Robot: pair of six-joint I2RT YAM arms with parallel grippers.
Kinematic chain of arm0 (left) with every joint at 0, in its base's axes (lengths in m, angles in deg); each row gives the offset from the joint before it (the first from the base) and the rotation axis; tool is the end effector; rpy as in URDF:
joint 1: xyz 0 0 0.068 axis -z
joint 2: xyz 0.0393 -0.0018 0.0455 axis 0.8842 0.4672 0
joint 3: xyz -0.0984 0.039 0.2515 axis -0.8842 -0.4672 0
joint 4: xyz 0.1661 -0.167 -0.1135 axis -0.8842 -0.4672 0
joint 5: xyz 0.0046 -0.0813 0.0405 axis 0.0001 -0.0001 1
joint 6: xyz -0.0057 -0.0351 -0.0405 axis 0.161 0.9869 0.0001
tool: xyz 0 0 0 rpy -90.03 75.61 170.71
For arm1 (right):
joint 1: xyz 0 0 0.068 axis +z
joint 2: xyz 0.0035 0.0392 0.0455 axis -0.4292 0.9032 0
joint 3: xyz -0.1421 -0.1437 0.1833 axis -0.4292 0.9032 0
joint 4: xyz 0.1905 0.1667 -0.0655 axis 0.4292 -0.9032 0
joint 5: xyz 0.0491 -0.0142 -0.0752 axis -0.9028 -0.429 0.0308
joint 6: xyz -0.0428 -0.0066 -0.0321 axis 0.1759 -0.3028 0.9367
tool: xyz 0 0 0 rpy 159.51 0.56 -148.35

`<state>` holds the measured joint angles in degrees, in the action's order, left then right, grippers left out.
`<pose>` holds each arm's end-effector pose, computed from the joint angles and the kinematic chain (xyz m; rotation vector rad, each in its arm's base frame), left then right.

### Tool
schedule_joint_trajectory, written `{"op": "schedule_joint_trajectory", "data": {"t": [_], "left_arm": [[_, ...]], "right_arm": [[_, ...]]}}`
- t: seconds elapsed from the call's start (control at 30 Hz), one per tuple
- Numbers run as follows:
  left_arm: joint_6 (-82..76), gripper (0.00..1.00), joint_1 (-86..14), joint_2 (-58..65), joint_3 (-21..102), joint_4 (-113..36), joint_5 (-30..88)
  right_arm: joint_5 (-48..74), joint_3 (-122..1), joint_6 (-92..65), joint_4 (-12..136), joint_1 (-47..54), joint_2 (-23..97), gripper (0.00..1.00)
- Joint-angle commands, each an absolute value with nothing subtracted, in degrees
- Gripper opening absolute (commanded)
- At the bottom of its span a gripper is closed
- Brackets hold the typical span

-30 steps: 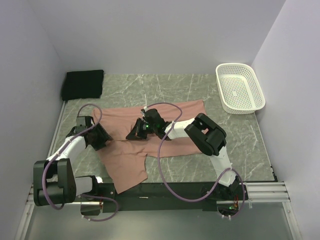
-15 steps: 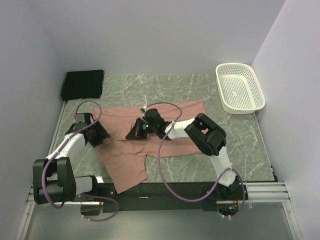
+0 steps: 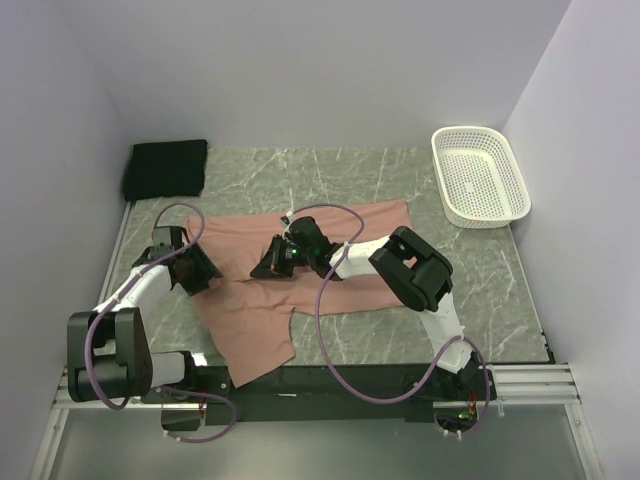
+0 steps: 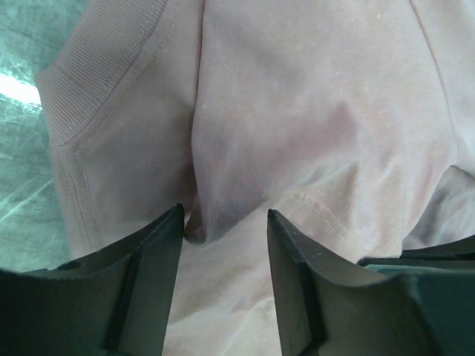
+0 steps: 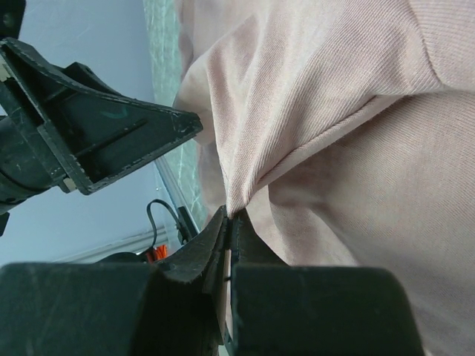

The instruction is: Fold and stack the t-shirts

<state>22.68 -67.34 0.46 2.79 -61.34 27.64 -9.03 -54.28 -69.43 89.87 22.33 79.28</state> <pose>0.2270 0.0148 0.1679 -0.8939 2.4812 -0.4107 0.2906 0.3460 0.1246 -0.0708 2.4521 1.5847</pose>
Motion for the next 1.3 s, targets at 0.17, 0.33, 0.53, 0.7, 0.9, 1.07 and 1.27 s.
{"op": "schedule_joint_trajectory", "data": {"t": [0.17,0.33,0.53,0.7,0.9,1.07,1.27], "left_arm": [[21.92,0.47,-67.42,-0.81,3.66,-61.77,27.18],[22.09,0.40,-67.42,0.06,4.28,-62.12,27.45],[21.74,0.16,-67.42,0.07,6.12,-65.19,27.97],[21.83,0.03,-67.34,-0.90,9.80,-68.97,28.15],[22.88,0.05,-67.42,-0.29,12.27,-72.49,25.26],[23.50,0.06,-67.42,0.68,13.33,-75.56,24.55],[24.03,0.18,-67.42,0.42,13.33,-80.05,27.70]], "right_arm": [[-9.46,-54.46,-69.14,91.78,22.05,77.42,0.00],[-9.55,-54.20,-69.31,91.96,22.05,77.42,0.00],[-8.93,-53.67,-68.44,91.34,21.78,76.36,0.00],[-8.84,-53.32,-67.65,90.20,21.26,75.31,0.00],[-8.84,-53.49,-66.15,87.57,20.38,73.91,0.00],[-9.28,-54.90,-63.26,82.30,19.94,72.76,0.00],[-10.33,-57.27,-60.79,77.55,19.58,73.90,0.00]]}}
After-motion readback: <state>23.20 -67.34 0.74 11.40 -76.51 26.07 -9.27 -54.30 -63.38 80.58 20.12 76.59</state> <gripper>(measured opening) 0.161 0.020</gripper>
